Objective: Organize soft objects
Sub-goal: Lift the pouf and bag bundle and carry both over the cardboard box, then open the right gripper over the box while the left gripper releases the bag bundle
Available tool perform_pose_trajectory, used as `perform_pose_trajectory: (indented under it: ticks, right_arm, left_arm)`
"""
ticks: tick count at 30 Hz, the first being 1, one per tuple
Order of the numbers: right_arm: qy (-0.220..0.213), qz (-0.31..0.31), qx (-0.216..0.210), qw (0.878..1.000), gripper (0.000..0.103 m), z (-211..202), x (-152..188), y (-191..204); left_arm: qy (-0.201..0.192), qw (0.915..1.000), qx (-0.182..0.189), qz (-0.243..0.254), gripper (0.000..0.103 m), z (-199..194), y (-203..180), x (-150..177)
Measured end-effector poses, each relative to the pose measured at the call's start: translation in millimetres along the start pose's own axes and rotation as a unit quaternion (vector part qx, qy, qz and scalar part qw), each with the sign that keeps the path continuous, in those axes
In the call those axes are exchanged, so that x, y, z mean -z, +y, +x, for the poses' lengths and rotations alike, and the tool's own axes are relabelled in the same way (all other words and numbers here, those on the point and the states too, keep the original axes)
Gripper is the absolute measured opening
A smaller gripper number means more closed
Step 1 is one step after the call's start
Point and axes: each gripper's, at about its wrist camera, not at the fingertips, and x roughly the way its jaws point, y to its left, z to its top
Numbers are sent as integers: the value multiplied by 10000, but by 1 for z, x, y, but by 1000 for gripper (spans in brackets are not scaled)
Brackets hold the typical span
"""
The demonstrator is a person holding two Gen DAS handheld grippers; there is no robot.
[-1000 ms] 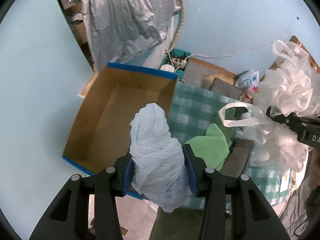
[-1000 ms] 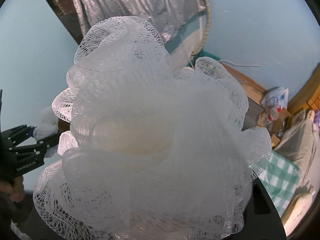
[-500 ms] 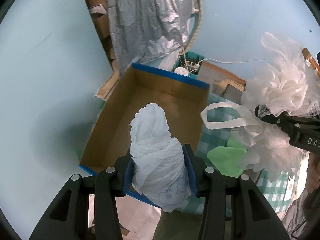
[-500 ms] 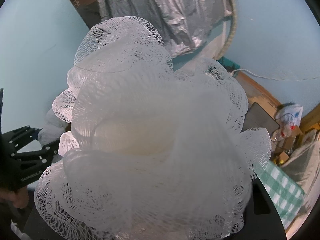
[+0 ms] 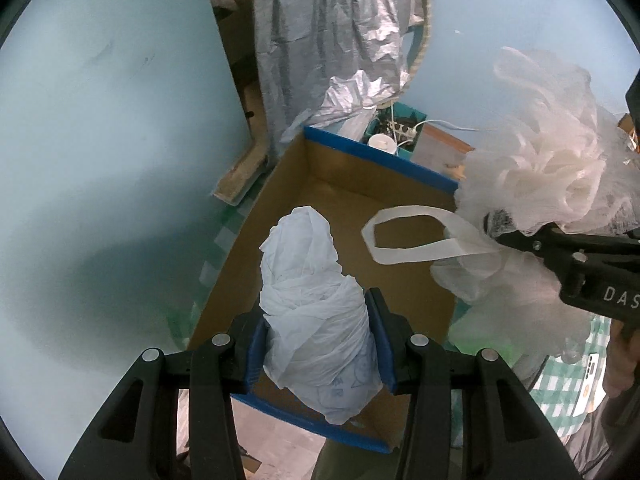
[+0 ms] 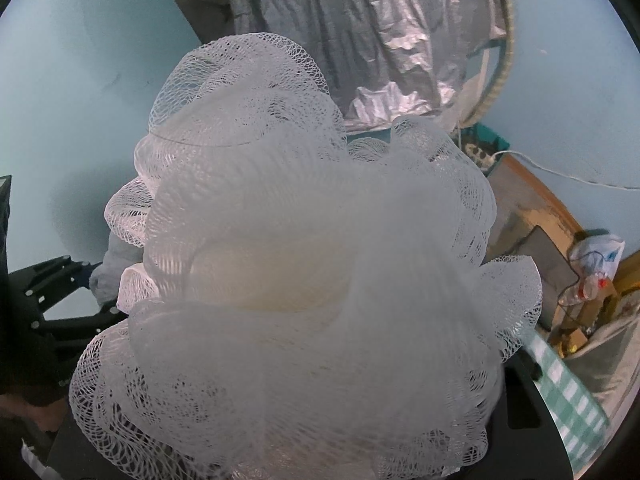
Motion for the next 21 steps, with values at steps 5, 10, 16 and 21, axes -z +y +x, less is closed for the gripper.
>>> perform_pose_trajectory:
  ticks: [5, 10, 16, 21]
  right_arm:
    - [114, -16, -57, 9999, 63, 21, -11, 10]
    - [259, -15, -82, 9996, 63, 45, -18, 21]
    - [386, 59, -82, 9992, 63, 66, -21, 28]
    - [401, 170, -58, 9990, 70, 70, -18, 36]
  left_arm:
    - [110, 9999, -15, -34, 46, 15, 13, -7]
    - [252, 9997, 5, -50, 46, 30, 22, -11]
    - [393, 9992, 7, -66, 46, 41, 30, -12]
    - [544, 9985, -80, -87, 47, 50, 32, -16]
